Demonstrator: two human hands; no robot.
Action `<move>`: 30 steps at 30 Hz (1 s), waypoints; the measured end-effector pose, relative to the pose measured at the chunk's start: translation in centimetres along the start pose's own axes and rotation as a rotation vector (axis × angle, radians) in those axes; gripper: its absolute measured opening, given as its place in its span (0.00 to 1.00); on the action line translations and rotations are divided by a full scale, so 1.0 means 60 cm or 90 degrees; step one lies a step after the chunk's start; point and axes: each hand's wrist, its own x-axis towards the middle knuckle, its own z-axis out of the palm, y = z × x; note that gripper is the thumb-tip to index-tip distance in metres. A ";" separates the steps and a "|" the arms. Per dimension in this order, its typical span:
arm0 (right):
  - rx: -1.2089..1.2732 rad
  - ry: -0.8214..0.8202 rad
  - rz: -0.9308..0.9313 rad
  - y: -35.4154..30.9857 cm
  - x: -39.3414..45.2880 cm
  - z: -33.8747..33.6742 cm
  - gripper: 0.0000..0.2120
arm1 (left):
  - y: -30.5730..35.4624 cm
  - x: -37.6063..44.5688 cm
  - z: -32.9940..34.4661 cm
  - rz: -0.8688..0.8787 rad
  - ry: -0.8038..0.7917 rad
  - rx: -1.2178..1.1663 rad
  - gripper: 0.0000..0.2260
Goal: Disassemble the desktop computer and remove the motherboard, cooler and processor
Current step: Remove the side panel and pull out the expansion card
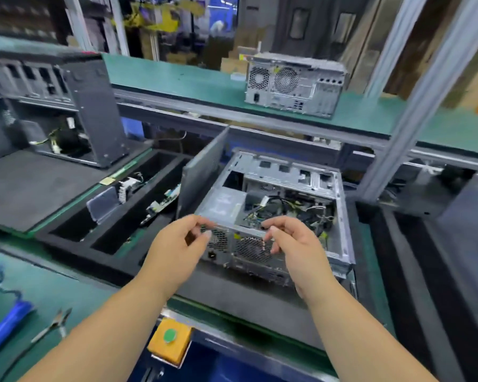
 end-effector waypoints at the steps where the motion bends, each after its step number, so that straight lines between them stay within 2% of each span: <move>1: 0.007 0.003 -0.001 0.006 0.008 -0.011 0.13 | 0.001 0.007 0.013 -0.013 0.007 -0.018 0.09; 7: 0.024 -0.074 0.026 0.033 0.051 -0.001 0.10 | -0.014 0.010 0.022 -0.094 0.085 -0.060 0.09; 15: 0.064 -0.234 0.038 0.032 0.057 0.159 0.10 | -0.110 -0.053 -0.089 -0.222 0.227 -0.017 0.06; 17: 0.068 -0.268 0.048 0.027 0.050 0.207 0.09 | -0.153 -0.078 -0.125 -0.289 0.244 0.024 0.05; 21: 0.037 -0.313 0.055 0.029 0.029 0.295 0.10 | -0.239 -0.137 -0.189 -0.506 0.272 0.113 0.04; 24: 0.017 -0.331 0.080 0.031 0.017 0.350 0.13 | -0.297 -0.157 -0.221 -0.606 0.227 0.189 0.05; 27: 0.008 -0.344 0.106 0.035 0.009 0.390 0.13 | -0.344 -0.166 -0.230 -0.674 0.137 0.276 0.11; 30: 0.001 -0.339 0.129 0.042 0.003 0.417 0.13 | -0.377 -0.180 -0.220 -0.716 -0.021 0.409 0.28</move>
